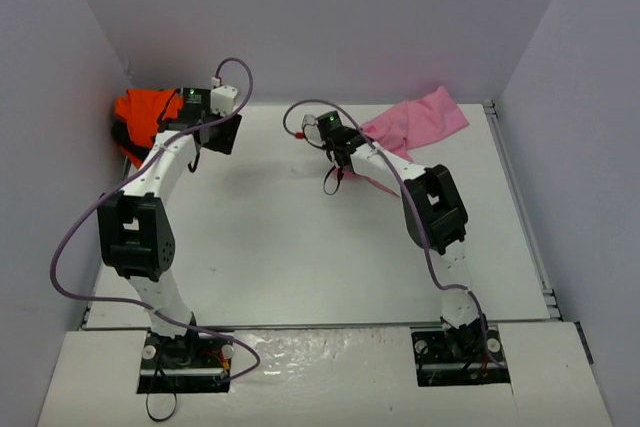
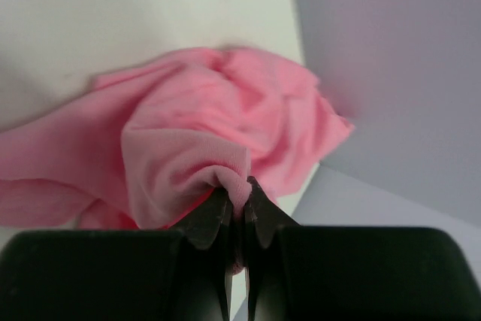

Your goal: Fold and stack the t-shirts

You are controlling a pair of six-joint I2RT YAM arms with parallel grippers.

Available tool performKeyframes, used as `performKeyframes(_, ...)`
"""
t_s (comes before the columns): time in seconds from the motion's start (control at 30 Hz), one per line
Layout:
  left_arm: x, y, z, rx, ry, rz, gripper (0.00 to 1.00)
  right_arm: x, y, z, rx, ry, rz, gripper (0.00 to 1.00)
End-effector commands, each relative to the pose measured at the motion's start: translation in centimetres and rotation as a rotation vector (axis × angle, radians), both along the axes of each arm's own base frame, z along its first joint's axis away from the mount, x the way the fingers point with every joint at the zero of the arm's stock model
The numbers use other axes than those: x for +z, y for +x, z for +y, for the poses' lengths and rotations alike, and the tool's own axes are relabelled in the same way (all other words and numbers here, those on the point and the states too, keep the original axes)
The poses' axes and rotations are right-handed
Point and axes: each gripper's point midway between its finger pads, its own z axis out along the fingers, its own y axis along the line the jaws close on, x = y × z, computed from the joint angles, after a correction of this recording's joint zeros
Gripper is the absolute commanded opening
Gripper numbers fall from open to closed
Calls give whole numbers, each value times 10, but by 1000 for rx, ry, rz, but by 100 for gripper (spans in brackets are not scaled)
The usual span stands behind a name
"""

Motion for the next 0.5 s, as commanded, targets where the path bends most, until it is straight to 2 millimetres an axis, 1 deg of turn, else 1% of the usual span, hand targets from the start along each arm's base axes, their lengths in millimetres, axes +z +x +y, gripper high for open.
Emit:
performKeyframes(0.0,65,13,-33,-77,-76,-139,51,221,15,-19,-248,356,-610,0)
performKeyframes(0.1,64,15,-58,-134,-72,-127,50,279,6,-33,-331,450,-757,0)
performKeyframes(0.17,63,17,-73,-165,-83,-113,50,320,-1,-50,-382,528,-846,0)
performKeyframes(0.2,63,17,-82,-180,-88,-106,50,336,-5,-55,-393,566,-873,0)
performKeyframes(0.27,62,20,-95,-203,-94,-92,50,359,-16,-66,-432,625,-912,0)
performKeyframes(0.3,61,21,-100,-209,-94,-85,50,391,-27,-74,-434,689,-946,0)
performKeyframes(0.33,59,22,-105,-214,-93,-75,51,414,-36,-79,-423,732,-962,0)
performKeyframes(0.37,53,22,-109,-218,-92,-59,51,420,-39,-79,-398,736,-948,0)
performKeyframes(0.4,53,23,-113,-225,-92,-56,51,429,-43,-86,-400,748,-961,0)
performKeyframes(0.47,51,24,-121,-235,-89,-52,50,429,-39,-101,-393,746,-947,0)
